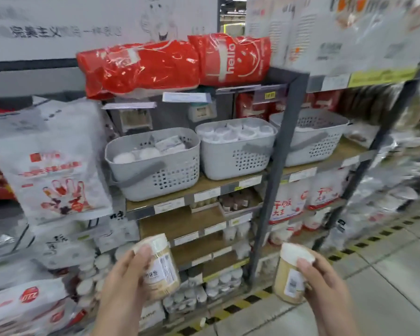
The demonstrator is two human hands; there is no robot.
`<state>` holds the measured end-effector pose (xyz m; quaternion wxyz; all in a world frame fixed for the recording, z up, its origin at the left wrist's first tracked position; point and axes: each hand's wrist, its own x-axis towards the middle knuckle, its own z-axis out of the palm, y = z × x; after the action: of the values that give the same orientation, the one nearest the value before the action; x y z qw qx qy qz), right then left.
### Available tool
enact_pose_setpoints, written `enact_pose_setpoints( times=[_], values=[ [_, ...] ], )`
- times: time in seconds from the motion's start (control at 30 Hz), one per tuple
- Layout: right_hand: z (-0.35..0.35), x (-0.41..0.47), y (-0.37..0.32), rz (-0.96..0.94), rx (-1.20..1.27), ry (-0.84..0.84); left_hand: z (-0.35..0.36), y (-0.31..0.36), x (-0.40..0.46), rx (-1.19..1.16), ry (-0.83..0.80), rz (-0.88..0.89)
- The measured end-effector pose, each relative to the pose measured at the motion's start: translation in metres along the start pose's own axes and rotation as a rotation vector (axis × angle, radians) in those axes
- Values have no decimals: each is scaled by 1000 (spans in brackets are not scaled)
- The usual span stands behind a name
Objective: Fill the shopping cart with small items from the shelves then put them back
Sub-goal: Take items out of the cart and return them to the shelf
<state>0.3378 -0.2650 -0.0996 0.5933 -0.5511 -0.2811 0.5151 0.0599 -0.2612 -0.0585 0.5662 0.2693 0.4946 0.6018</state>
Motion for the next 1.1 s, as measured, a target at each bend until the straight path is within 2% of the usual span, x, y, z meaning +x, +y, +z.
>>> enact_pose_setpoints(
  times=[0.17,0.33,0.47,0.57,0.67,0.77,0.93,1.1],
  values=[
    [-19,45,-17,-35,50,69,62,-5,52,7,-71,-5],
    [-38,99,-48,-100,-5,140,143,-16,111,46,-155,-58],
    [-72,136,-73,-130,40,233,221,-26,153,95,-291,-78],
    [-100,153,-82,-170,81,360,275,-36,166,139,-382,-90],
    [-129,175,-98,-177,195,406,324,-48,170,182,-469,-107],
    [-161,208,-112,-167,168,401,365,-63,176,230,-512,-88],
    [-207,266,-144,-190,115,270,418,-88,188,214,-369,-42],
    [-247,318,-179,-162,54,96,451,-104,187,106,-127,45]
  ],
)
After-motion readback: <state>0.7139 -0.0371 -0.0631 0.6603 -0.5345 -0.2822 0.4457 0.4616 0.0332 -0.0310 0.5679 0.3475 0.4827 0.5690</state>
